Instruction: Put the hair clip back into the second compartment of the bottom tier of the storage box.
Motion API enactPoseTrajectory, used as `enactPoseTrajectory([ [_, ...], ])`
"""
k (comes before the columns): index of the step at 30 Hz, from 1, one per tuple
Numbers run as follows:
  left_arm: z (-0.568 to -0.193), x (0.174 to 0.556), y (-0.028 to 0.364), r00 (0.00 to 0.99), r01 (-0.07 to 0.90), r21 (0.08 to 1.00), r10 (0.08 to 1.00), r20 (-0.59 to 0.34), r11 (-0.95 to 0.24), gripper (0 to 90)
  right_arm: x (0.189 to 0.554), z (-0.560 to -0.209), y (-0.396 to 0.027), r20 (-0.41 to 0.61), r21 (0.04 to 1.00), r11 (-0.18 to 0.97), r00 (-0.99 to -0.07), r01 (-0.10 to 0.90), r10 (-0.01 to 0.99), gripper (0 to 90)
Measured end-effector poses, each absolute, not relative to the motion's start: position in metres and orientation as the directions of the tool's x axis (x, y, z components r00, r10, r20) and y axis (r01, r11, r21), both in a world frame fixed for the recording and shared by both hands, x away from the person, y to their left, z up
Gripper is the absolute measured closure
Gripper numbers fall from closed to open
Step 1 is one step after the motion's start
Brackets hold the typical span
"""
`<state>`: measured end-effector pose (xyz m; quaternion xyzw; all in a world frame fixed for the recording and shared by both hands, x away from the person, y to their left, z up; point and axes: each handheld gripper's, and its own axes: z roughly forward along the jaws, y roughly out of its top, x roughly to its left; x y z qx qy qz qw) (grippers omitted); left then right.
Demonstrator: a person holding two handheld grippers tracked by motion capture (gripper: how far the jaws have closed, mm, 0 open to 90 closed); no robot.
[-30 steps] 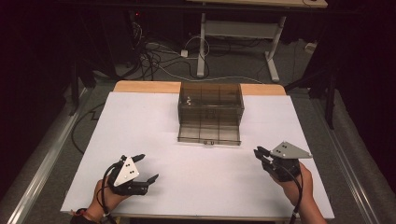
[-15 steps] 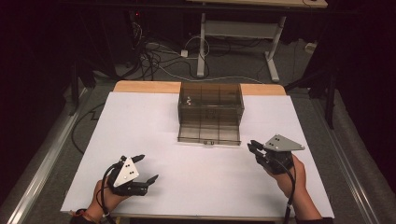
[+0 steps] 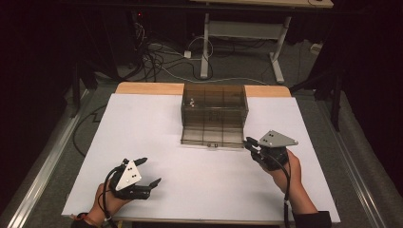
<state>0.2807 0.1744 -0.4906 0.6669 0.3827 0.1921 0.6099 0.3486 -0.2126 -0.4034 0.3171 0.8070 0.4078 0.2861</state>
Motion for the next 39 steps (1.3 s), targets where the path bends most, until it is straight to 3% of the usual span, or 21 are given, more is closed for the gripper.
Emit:
enactPoseTrajectory([
  [39,-0.491,0.279,0.175,0.64,0.272,0.962,0.741,-0.206,0.033,17.2,0.395,-0.419,-0.134,-0.22,0.797,0.535,-0.69,0.281,0.69,79.2],
])
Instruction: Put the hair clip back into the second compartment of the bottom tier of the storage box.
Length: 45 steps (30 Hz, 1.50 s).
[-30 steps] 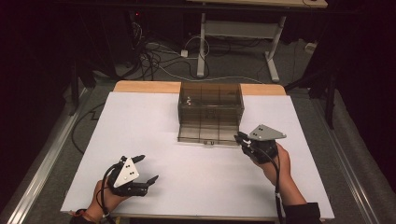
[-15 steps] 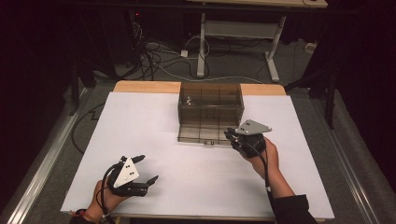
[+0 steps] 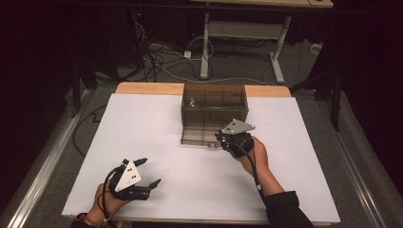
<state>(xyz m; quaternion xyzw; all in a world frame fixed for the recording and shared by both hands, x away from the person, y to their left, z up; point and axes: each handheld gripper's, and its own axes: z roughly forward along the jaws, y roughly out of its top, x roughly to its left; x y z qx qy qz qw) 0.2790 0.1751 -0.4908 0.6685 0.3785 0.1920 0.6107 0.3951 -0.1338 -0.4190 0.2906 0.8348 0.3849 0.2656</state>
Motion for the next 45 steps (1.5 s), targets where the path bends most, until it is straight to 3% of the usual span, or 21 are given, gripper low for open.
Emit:
enactPoseTrajectory([
  [45,-0.492,0.277,0.173,0.651,0.271,0.962,0.732,-0.2,0.021,17.2,0.426,-0.445,-0.119,-0.214,0.752,0.553,-0.66,0.36,0.72,79.1],
])
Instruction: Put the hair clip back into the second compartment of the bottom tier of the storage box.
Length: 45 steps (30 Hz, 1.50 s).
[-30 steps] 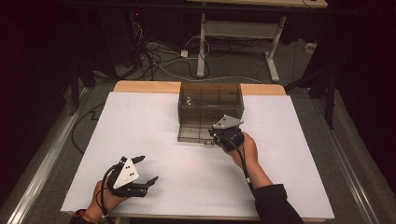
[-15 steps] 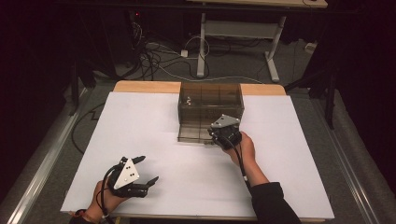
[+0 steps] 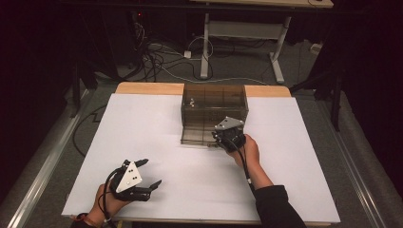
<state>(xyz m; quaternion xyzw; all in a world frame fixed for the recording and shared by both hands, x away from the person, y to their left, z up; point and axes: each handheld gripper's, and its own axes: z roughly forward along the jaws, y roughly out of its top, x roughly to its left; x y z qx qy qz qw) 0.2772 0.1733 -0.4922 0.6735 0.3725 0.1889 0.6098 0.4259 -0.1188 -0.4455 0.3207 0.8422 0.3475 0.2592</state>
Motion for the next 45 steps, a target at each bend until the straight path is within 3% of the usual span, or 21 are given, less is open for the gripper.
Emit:
enactPoseTrajectory([
  [9,-0.493,0.278,0.174,0.647,0.274,0.962,0.735,-0.203,0.024,17.2,0.426,-0.448,-0.117,-0.213,0.75,0.551,-0.655,0.366,0.725,78.3],
  [27,-0.493,0.278,0.175,0.647,0.273,0.962,0.736,-0.2,0.022,17.2,0.422,-0.444,-0.123,-0.201,0.782,0.513,-0.637,0.353,0.744,66.1],
  [28,-0.493,0.278,0.175,0.647,0.274,0.961,0.736,-0.201,0.022,17.2,0.421,-0.443,-0.125,-0.204,0.788,0.51,-0.635,0.345,0.745,61.9],
  [35,-0.493,0.278,0.174,0.647,0.274,0.961,0.736,-0.201,0.022,17.2,0.416,-0.441,-0.13,-0.203,0.805,0.492,-0.625,0.332,0.754,54.4],
  [36,-0.493,0.278,0.174,0.646,0.273,0.962,0.736,-0.201,0.022,17.2,0.414,-0.44,-0.13,-0.209,0.814,0.489,-0.627,0.314,0.75,47.6],
  [39,-0.493,0.278,0.174,0.646,0.274,0.962,0.736,-0.2,0.021,17.2,0.411,-0.437,-0.131,-0.218,0.827,0.476,-0.61,0.299,0.762,38.7],
  [45,-0.493,0.278,0.174,0.646,0.275,0.961,0.737,-0.197,0.017,17.2,0.409,-0.436,-0.134,-0.198,0.847,0.445,-0.603,0.291,0.773,27.9],
])
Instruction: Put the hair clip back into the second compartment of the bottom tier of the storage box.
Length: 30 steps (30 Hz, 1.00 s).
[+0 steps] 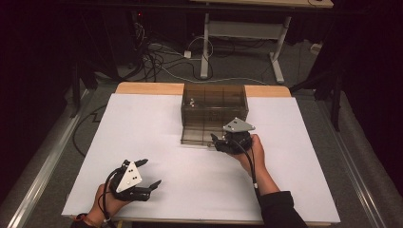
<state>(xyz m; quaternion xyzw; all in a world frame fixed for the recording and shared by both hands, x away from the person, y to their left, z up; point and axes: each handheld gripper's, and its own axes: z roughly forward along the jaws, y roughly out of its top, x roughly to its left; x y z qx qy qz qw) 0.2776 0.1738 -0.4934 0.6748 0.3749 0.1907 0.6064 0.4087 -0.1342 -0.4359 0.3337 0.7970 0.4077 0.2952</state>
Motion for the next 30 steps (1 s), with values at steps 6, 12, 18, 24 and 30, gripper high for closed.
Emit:
enactPoseTrajectory([
  [6,-0.493,0.278,0.174,0.646,0.275,0.961,0.737,-0.196,0.015,17.2,0.404,-0.437,-0.14,-0.155,0.883,0.381,-0.594,0.275,0.789,17.4],
  [12,-0.493,0.277,0.174,0.648,0.272,0.962,0.736,-0.196,0.017,17.2,0.401,-0.437,-0.143,-0.15,0.891,0.365,-0.586,0.268,0.796,15.1],
  [18,-0.494,0.276,0.173,0.652,0.274,0.962,0.734,-0.192,0.008,17.8,0.394,-0.436,-0.147,-0.163,0.896,0.369,-0.587,0.249,0.793,15.2],
  [24,-0.493,0.276,0.173,0.653,0.273,0.962,0.733,-0.192,0.008,17.8,0.385,-0.432,-0.152,-0.183,0.903,0.373,-0.592,0.215,0.785,15.3],
  [30,-0.493,0.275,0.174,0.655,0.269,0.963,0.731,-0.192,0.011,17.8,0.379,-0.43,-0.157,-0.201,0.903,0.384,-0.6,0.192,0.774,15.3],
])
